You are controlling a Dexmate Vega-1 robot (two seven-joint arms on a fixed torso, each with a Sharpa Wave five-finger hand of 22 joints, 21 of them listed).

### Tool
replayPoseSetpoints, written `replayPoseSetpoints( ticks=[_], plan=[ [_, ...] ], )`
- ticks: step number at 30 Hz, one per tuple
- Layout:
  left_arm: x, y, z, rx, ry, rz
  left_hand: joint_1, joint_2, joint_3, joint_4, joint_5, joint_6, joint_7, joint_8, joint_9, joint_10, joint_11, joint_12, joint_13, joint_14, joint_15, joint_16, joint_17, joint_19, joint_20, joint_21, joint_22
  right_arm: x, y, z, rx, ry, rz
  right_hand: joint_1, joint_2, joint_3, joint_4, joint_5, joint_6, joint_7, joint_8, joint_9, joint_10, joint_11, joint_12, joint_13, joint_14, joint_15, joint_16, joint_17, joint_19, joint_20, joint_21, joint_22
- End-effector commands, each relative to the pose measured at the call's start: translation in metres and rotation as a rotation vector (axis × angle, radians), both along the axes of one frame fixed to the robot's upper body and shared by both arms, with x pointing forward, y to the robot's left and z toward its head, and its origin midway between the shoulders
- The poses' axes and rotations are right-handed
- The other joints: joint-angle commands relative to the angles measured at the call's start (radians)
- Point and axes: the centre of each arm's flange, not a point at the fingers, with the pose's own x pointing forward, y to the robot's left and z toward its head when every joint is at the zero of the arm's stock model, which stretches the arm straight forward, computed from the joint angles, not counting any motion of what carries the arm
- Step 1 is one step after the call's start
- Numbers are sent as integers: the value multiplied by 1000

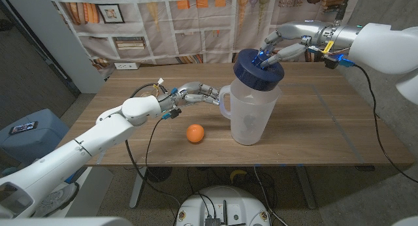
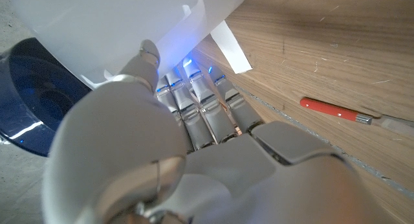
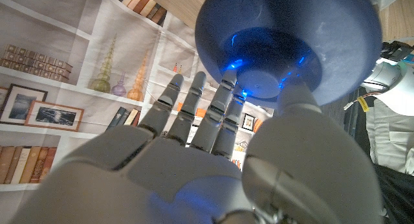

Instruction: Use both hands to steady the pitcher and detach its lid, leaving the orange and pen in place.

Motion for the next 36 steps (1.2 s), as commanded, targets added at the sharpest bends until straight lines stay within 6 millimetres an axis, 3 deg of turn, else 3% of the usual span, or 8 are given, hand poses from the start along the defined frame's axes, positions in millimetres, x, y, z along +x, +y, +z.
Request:
replayPoseSetpoints(
  ticks=[1, 12, 18, 25, 32, 36],
  plan=[
    [0, 9, -4, -15, 5, 21, -25, -15, 20, 13, 4, -14, -2, 9, 5, -38, 2, -2, 3, -31, -94, -2, 3, -7, -108, 1, 3, 3, 2, 12, -16, -13, -18, 59, 75, 2, 0, 5, 75, -62, 23, 6, 28, -22, -3, 2, 11, -142, 1, 0, -1, 4, -3, 1],
    [-3, 12, -1, -27, -12, 30, -69, -48, 17, 14, 2, -92, -4, -1, 2, -115, 11, -2, 4, -94, -84, 1, 2, -27, -89, 2, 4, 5, 0, 17, -14, -22, -32, 60, 74, 1, 0, 4, 75, -63, 23, 7, 29, -22, -5, 3, 11, -142, 0, 0, -4, 6, -3, 1],
    [-4, 13, 1, -25, -17, 28, -86, -66, 13, 12, 1, -149, -7, -7, 2, -175, 18, -6, 4, -156, -54, -4, 3, -44, -72, 0, 4, 6, -2, 18, -10, -27, -45, 60, 75, 1, 1, 4, 76, -62, 24, 8, 29, -22, -6, 3, 12, -142, -1, 0, -5, 5, -4, 1],
    [-3, 13, 4, -18, -11, 14, -108, -89, -23, 14, -1, -234, -14, -5, 0, -287, 55, -3, 4, -263, -20, 4, 9, -89, -42, -6, 4, 8, -6, 21, -7, -30, -66, 62, 75, 1, 0, 4, 76, -62, 25, 9, 29, -22, -8, 4, 11, -143, -3, -1, -5, 6, -4, 1],
    [-2, 13, 4, -1, 7, -9, -128, -104, -49, 18, -2, -304, -20, -7, -2, -370, 62, -4, 1, -323, -5, 6, 9, -134, -28, -9, 2, 13, -9, 26, -11, -29, -89, 63, 75, 0, 0, 4, 77, -62, 25, 9, 29, -22, -9, 5, 11, -142, -3, -1, -8, 7, -4, 1],
    [-3, 15, 5, 12, 30, -27, -143, -110, -66, 20, -3, -360, -21, -7, -5, -435, 74, -3, -2, -388, 19, 4, 9, -169, -23, -9, 2, 16, -10, 29, -12, -27, -99, 64, 74, 0, 0, 4, 77, -63, 25, 10, 26, -22, -12, 3, 10, -142, -4, 0, -8, 8, -4, 1]
  ],
)
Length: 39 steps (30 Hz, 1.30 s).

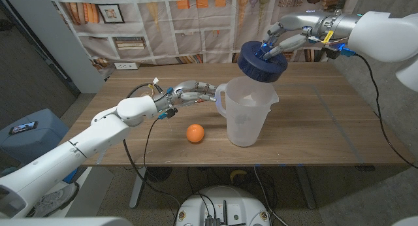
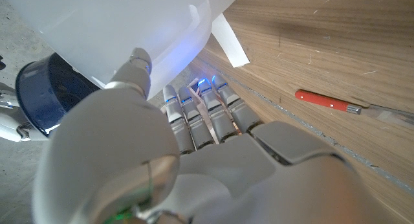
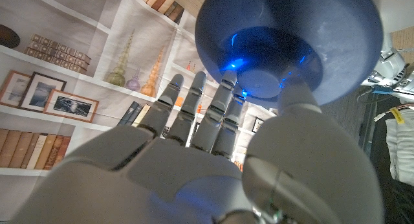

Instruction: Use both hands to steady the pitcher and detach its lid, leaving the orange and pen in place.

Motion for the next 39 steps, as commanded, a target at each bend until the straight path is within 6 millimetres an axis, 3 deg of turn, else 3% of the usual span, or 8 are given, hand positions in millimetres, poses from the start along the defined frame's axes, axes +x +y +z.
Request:
replayPoseSetpoints(
  ticks=[1, 4, 10, 13, 32, 39],
  plan=[
    [2, 5, 6, 33, 34, -36, -15, -9, -17, 0, -1, -52, 0, 2, 0, -67, 8, -1, -1, -60, -46, 4, 2, -32, -30, -1, 1, 7, -5, 8, -1, 3, -32, 64, 74, 2, 3, 4, 71, -68, 13, 8, 19, -15, -7, 3, 10, -142, -4, 0, -5, 2, -5, 1],
    [1, 9, 7, 41, 48, -41, -24, -10, -25, 1, -3, -94, 4, 1, -1, -110, 12, 0, -3, -109, -27, 2, 1, -61, -24, -3, 1, 10, -7, 11, 0, 7, -38, 64, 74, 2, 3, 4, 72, -68, 13, 8, 19, -15, -8, 3, 10, -142, -5, -1, -4, 2, -4, 1],
    [1, 16, 11, 62, 93, -65, -51, 0, -39, 9, -4, -175, 13, 1, -4, -219, 48, 0, -6, -217, 23, 0, 0, -135, -1, -7, -1, 17, -10, 16, 1, 13, -50, 64, 74, 2, 4, 3, 72, -68, 14, 9, 19, -15, -9, 4, 10, -141, -6, -1, -4, 2, -4, 1],
    [1, 20, 13, 53, 87, -53, -62, 3, -42, 12, -5, -191, 14, 2, -4, -245, 58, 0, -7, -237, 34, 2, 0, -146, 2, -5, -1, 20, -12, 20, 6, 16, -52, 63, 74, 1, 4, 3, 72, -68, 14, 9, 19, -15, -9, 5, 10, -141, -6, -1, -4, 2, -4, 1],
    [9, 47, 9, -106, 126, -49, -110, 28, -53, 25, -6, -264, 23, 0, -6, -338, 82, 3, -9, -342, 67, 0, 0, -210, 21, -6, -1, 43, -27, 34, 11, 20, -95, 66, 74, 0, 3, 3, 72, -69, 15, 10, 18, -15, -12, 7, 9, -142, -8, 0, -7, 1, -4, 1],
    [12, 55, 6, -185, 109, -18, -118, 33, -55, 25, -6, -273, 23, 1, -6, -352, 80, 5, -10, -356, 72, 1, 0, -224, 17, -6, -1, 55, -35, 33, 20, 15, -110, 63, 66, -4, 4, 1, 68, -69, 14, 11, 14, -15, -15, 7, 7, -138, -12, -2, -11, 7, -5, 1]
  ],
)
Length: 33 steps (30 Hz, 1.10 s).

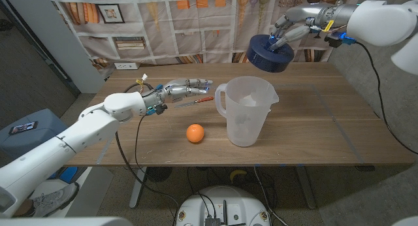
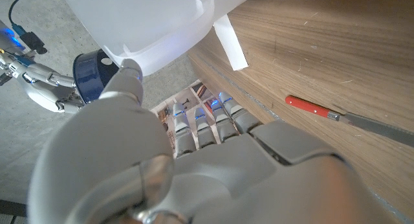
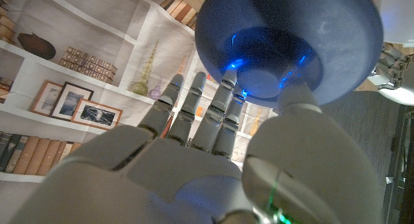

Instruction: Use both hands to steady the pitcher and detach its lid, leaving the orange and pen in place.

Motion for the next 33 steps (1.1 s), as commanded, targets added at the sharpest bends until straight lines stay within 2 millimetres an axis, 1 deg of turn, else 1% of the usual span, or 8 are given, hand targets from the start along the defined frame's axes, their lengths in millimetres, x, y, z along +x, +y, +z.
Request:
replayPoseSetpoints(
  ticks=[1, 5, 7, 11, 17, 22, 29, 33],
  plan=[
    [4, 17, -5, -129, -3, 48, -14, 2, -2, 0, -2, -3, 1, 2, -1, -7, -1, 6, 0, -16, -5, 1, 2, -11, -2, 0, 1, 19, -12, 2, 4, 0, -25, 63, 66, -2, 6, 4, 68, -68, 14, 11, 14, -15, -1, 3, 7, -138, 0, 3, -5, 0, 0, 2],
    [4, 24, -7, -178, -12, 74, -24, 7, -4, 3, -3, -9, 4, 3, -1, -17, 4, 7, -1, -27, -1, 1, 3, -25, 0, -1, 1, 26, -17, 0, 16, 0, -36, 64, 67, -1, 6, 3, 66, -68, 13, 11, 14, -15, -1, 4, 9, -140, 0, 3, -5, 0, 0, 2],
    [4, 27, -7, -204, -10, 87, -29, 9, -5, 4, -3, -10, 2, 3, -1, -18, 0, 8, -1, -31, -5, 2, 3, -26, -5, 0, 1, 29, -19, 0, 21, -2, -46, 65, 67, -1, 5, 3, 65, -68, 13, 11, 14, -15, -1, 5, 10, -141, 1, 4, -6, 0, 0, 2],
    [5, 31, -8, -238, -20, 110, -53, 18, -10, 13, -5, -30, 4, 1, -1, -26, 5, 10, -1, -52, 8, 1, 3, -35, -1, 2, 1, 36, -22, -2, 27, 3, -61, 63, 65, -3, 6, 3, 64, -69, 13, 11, 11, -15, -3, 4, 14, -139, 2, 5, -4, -2, 1, 2],
    [8, 36, -12, -307, -30, 147, -70, 29, -13, 22, -6, -33, 2, 2, -1, -27, 5, 12, -1, -58, 5, 3, 4, -36, -6, 4, 1, 46, -23, -9, 35, 17, -80, 66, 63, -3, 5, 2, 62, -69, 13, 12, 9, -15, -5, 4, 13, -140, 1, 4, -4, -4, 1, 2],
    [14, 42, -14, -356, -10, 155, -105, 51, -17, 41, -6, -27, 7, 7, -1, -29, 10, 15, -1, -63, 2, 8, 7, -36, -7, 7, 1, 56, -27, -18, 49, 18, -103, 66, 62, -3, 4, 2, 61, -69, 12, 12, 5, -15, -8, 3, 14, -140, 0, 4, -4, -6, 1, 2],
    [25, 45, -16, -410, -9, 170, -119, 58, -19, 47, -6, -26, 7, 8, -1, -30, 10, 16, -1, -63, -1, 10, 6, -35, -7, 8, 1, 72, -38, -27, 66, 40, -144, 70, 61, -4, 3, 2, 58, -69, 12, 12, 4, -15, -8, 5, 14, -142, 1, 6, 1, -12, 3, 2],
    [32, 45, -18, -415, 6, 182, -128, 60, -22, 49, -6, -29, 2, 7, -1, -30, 10, 16, -1, -62, -1, 10, 6, -34, -8, 9, 1, 78, -39, -31, 50, 49, -174, 70, 60, -5, 4, 2, 58, -69, 12, 12, 3, -15, -9, 6, 14, -140, 0, 6, 1, -11, 3, 2]
  ],
)
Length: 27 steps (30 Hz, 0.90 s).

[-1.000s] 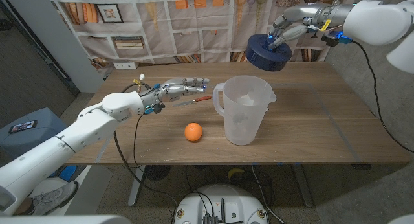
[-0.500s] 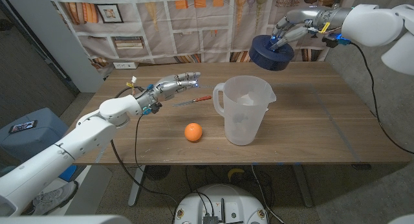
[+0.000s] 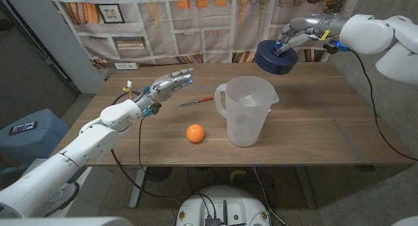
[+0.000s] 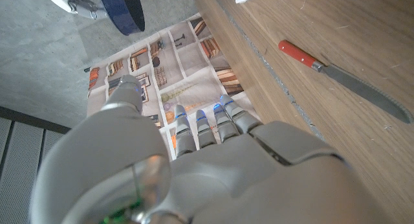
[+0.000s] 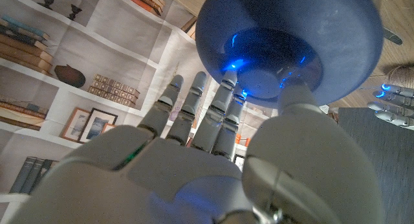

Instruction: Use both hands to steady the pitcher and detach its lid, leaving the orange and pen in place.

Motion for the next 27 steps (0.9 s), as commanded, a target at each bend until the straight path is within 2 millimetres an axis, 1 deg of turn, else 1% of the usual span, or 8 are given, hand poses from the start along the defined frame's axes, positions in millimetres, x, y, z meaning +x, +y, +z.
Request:
replayPoseSetpoints(
  ticks=[1, 7, 15, 17, 24, 27],
  plan=[
    [17, 5, -5, -75, 10, 29, -15, 2, 0, 5, -2, -2, -5, 2, -1, 1, 5, 5, -1, -5, -1, 6, 3, 1, -6, 5, 1, 23, -9, -16, -2, 30, -74, 69, 60, 0, 0, 7, 61, -65, 12, 13, 4, -7, -1, 5, 8, -138, -1, 3, 3, -2, 3, 2],
    [14, 10, -12, -125, 17, 67, -25, 4, -3, 6, -2, -14, -8, -2, -2, -2, 6, 5, -1, -10, 0, 5, 1, -1, -8, 6, 2, 35, -7, -26, -35, 29, -97, 72, 60, 0, -1, 7, 60, -65, 12, 13, 1, -7, -3, 5, 7, -140, -1, 3, 2, -3, 3, 2],
    [9, 18, -20, -169, 17, 113, -34, 7, -5, 8, -1, -14, -10, 0, -2, -3, 2, 5, -1, -11, -1, 6, 1, -1, -9, 6, 2, 52, -15, -31, -11, 45, -92, 75, 60, 0, -1, 7, 58, -65, 12, 13, 0, -7, -3, 7, 6, -141, -3, 4, 2, -2, 3, 2],
    [8, 19, -23, -183, 18, 117, -40, 14, -4, 12, -1, -14, -9, 0, -2, -4, 2, 5, -1, -13, -1, 6, 2, -2, -10, 6, 2, 56, -16, -32, -7, 48, -92, 76, 60, 0, -1, 7, 57, -65, 12, 13, -1, -7, -3, 8, 6, -141, -2, 5, 2, -1, 3, 2],
    [7, 23, -28, -206, 20, 148, -42, 29, 2, 12, 1, -15, -9, 1, -2, -5, 3, 5, -1, -15, -1, 6, 2, -2, -8, 6, 2, 74, -22, -35, -12, 65, -111, 78, 60, -1, -2, 6, 54, -65, 11, 13, -2, -7, -4, 9, 8, -141, 1, 7, 3, -1, 3, 2],
    [7, 22, -29, -221, 18, 151, -52, 42, 4, 19, 2, -15, -9, 2, -2, -8, 6, 5, -1, -21, 0, 5, 3, -3, -8, 7, 2, 81, -26, -37, -4, 72, -115, 80, 60, 0, -2, 7, 54, -65, 11, 14, -3, -6, -4, 10, 7, -142, -1, 7, 4, -3, 4, 2]
  ],
)
